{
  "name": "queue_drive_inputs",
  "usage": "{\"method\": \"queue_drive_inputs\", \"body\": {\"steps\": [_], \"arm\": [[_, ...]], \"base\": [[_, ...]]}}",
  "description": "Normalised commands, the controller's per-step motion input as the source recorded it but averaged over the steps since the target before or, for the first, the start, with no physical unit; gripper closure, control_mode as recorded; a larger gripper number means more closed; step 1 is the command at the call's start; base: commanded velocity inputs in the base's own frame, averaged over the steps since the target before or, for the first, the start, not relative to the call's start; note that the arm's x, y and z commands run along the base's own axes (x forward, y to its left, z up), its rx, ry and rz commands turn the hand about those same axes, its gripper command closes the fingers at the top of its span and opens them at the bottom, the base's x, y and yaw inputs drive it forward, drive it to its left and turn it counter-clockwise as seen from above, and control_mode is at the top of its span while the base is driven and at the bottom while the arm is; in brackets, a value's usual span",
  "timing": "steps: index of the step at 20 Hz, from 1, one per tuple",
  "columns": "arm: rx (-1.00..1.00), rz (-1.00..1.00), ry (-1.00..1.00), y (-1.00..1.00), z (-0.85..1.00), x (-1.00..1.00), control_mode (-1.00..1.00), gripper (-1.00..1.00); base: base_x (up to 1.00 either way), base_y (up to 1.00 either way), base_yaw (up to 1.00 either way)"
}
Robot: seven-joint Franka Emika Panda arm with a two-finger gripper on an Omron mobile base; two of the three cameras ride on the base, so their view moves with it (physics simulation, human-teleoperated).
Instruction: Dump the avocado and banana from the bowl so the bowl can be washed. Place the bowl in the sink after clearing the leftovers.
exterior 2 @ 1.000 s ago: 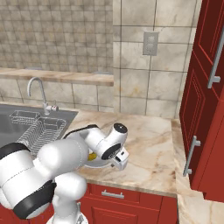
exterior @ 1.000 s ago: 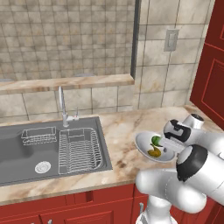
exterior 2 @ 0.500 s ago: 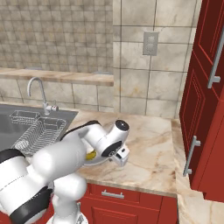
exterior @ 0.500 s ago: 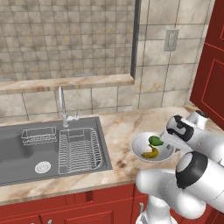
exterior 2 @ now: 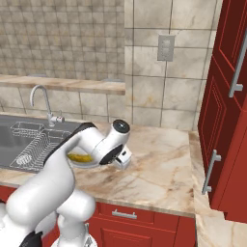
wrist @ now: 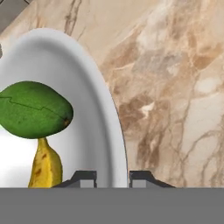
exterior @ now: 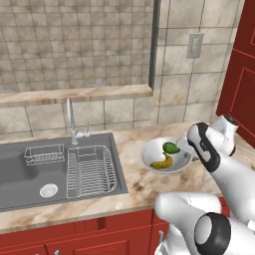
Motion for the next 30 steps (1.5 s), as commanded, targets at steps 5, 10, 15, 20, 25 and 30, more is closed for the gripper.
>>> {"method": "queue_drive_inputs", "body": {"steps": [5,10,15,20,25,30], "arm": [[0.02,-0.03,-0.02,0.91,0.55,0.11,-1.00,1.00],[-0.01,-0.02,0.00,1.00,0.18,0.09,-1.00,1.00],[-0.03,-0.01,0.01,1.00,0.01,0.17,-1.00,1.00],[0.00,0.00,0.00,0.61,0.01,0.10,-1.00,1.00],[-0.09,-0.01,-0.01,0.28,0.00,0.36,-1.00,1.00],[-0.18,-0.05,0.03,0.08,0.00,0.77,-1.00,1.00]], "base": [[0.00,0.00,0.00],[0.00,0.00,0.00],[0.00,0.00,0.00],[0.00,0.00,0.00],[0.00,0.00,0.00],[0.00,0.00,0.00]]}}
